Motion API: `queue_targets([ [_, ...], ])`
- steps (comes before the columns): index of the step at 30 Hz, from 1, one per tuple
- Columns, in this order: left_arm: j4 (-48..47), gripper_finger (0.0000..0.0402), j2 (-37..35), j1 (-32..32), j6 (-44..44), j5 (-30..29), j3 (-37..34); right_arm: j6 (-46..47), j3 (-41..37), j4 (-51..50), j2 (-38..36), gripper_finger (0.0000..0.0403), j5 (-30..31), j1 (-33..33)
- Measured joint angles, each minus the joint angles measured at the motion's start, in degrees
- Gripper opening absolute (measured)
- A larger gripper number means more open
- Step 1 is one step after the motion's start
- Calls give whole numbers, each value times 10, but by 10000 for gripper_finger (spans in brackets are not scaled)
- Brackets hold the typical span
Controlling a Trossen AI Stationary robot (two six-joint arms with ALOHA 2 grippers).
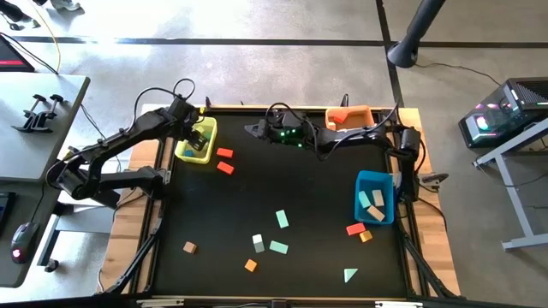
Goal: Sort blocks by size
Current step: Put the yellow square block into the yellow bin, then put the orange rectangle block into the blue bin
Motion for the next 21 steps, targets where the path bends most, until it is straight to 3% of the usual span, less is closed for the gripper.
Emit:
queue_targets([
  [3,-21,227,-1,0,-4,0,19,-35,0,-44,-25,220,10,-2],
  [8,-42,251,-2,0,24,12,66,-85,0,-201,-82,220,49,-12],
  [17,12,252,-3,-8,31,139,136,-105,0,-500,-153,220,43,-32],
  [21,42,252,-3,-21,30,196,137,-162,0,-573,-154,220,9,23],
])
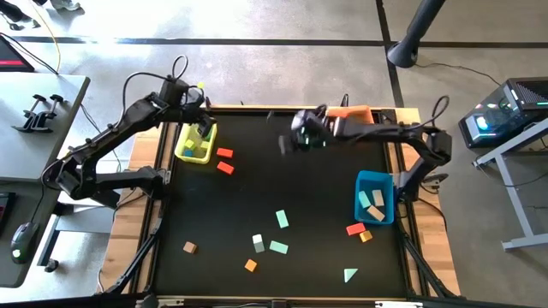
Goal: Sort blocks by size
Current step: Put the orange rectangle block into the blue bin
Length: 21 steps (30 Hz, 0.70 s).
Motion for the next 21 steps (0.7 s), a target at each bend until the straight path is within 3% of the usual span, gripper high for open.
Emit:
queue_targets([
  [3,-4,252,0,-14,0,16,-1,-43,0,-61,0,220,-42,74],
  [7,-4,252,0,-30,0,17,-2,-10,0,-171,0,220,-80,167],
  [14,3,252,0,-51,61,18,-2,165,0,-359,0,221,-204,279],
  [18,3,252,0,-58,70,18,-2,269,0,-369,0,233,-318,313],
  [21,3,252,0,-63,70,18,-2,318,0,-380,0,255,-350,340],
])
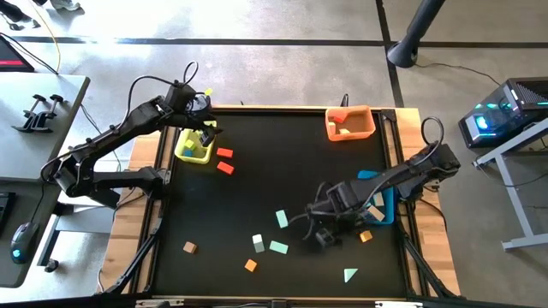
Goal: Sort blocks by size
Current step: Put the orange rectangle block into the blue bin
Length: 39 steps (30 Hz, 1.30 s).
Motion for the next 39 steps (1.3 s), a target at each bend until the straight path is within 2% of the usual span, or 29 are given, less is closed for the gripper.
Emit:
queue_targets([
  [5,0,252,0,-8,1,0,0,43,0,-83,0,286,8,28],
  [9,2,252,0,-9,4,0,0,46,-23,-80,0,287,28,38],
  [11,5,252,0,-9,5,0,0,45,-49,-58,0,285,30,39],
  [14,7,252,0,-9,5,0,0,14,-75,41,0,279,41,33],
  [17,7,252,0,-9,5,0,0,-64,-81,139,1,274,70,22],
  [19,7,252,0,-9,5,0,0,-118,-81,155,5,270,99,14],
  [22,8,252,0,-9,4,0,0,-227,-81,128,22,263,132,8],
  [29,9,252,0,-9,1,0,0,-482,-77,75,66,254,149,12],
  [32,9,252,0,-8,-5,0,0,-541,-70,39,77,254,178,17],
  [39,14,252,0,-8,-12,0,0,-638,-72,3,102,254,196,34],
])
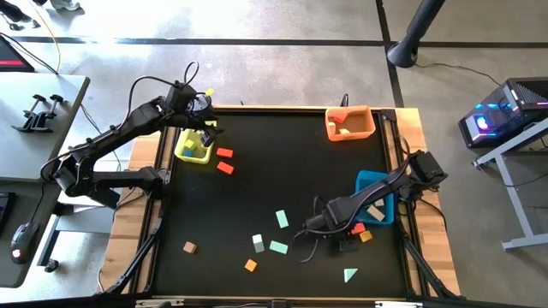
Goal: Sort blocks by size
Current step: Put the orange rectangle block into the blue bin
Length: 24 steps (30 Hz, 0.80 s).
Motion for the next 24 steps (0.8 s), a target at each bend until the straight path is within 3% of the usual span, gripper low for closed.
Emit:
queue_targets([
  [6,6,252,0,0,-6,0,0,-65,0,-7,25,254,8,21],
  [15,12,252,0,0,-18,0,0,-67,1,-10,56,250,20,36],
  [19,12,252,0,0,-18,0,0,-66,1,-3,58,220,38,35],
  [24,12,252,0,0,-18,0,0,-67,1,-2,57,148,40,35],
])
